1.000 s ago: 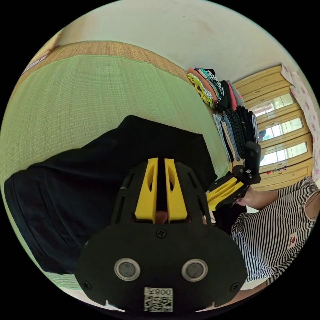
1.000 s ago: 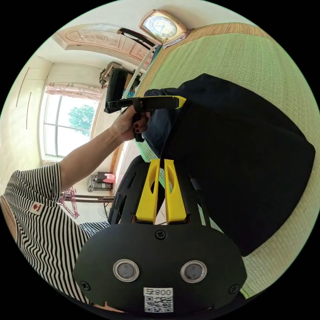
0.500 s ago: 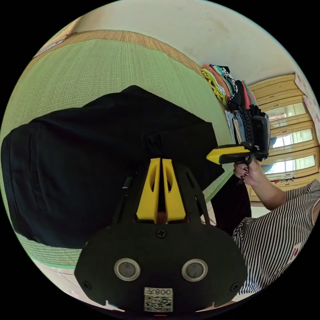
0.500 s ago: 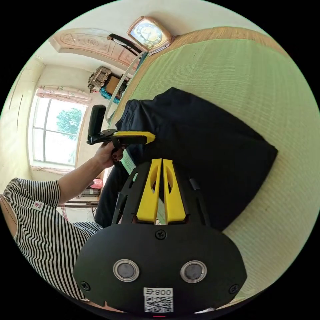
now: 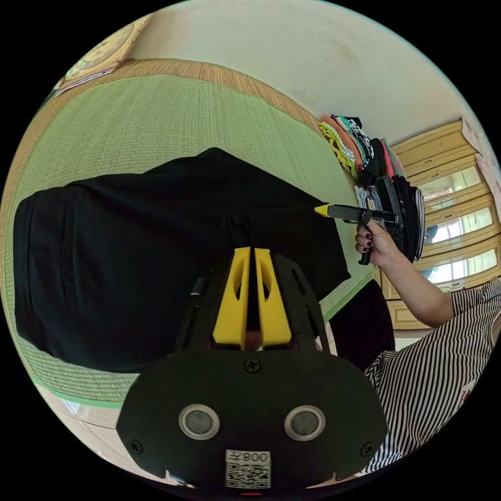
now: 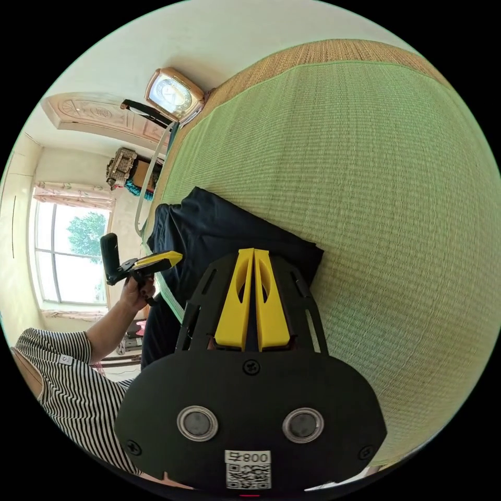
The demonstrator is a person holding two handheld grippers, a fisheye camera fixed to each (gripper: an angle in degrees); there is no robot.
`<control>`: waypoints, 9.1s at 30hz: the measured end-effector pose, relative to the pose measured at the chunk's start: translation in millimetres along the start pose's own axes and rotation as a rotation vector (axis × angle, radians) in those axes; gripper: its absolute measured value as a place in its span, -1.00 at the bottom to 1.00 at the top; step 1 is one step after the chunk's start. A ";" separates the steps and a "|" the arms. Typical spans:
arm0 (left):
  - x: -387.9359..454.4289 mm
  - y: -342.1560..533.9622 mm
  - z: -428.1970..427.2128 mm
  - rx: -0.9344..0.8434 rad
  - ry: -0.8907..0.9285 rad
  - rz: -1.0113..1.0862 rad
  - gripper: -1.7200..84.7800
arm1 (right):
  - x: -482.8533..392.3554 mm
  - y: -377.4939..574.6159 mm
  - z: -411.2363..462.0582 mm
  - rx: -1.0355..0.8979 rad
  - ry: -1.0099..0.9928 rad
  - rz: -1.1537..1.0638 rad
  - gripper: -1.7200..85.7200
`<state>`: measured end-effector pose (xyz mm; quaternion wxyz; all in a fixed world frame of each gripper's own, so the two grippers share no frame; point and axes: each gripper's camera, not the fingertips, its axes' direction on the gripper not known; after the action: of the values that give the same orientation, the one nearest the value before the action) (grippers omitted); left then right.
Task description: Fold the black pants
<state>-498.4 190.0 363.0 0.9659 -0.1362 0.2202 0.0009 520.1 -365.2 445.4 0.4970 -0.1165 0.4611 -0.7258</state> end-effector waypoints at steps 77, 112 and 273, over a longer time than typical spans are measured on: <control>49.7 145.8 -13.6 0.256 0.014 -0.088 -0.89 | -71.0 -26.0 -23.2 -0.066 0.204 -0.233 -0.94; 408.9 77.6 152.1 -0.049 -0.182 0.453 -0.86 | 131.5 79.4 -168.3 0.114 -0.287 0.305 -0.77; -92.3 174.1 81.9 0.076 0.182 -0.176 -0.94 | 36.8 -10.5 193.9 -0.317 -0.598 0.228 -0.83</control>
<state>-557.7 384.7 427.4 0.9428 -0.1177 0.2940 -0.1045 617.7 -502.2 549.2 0.6635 -0.3472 0.4121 -0.5190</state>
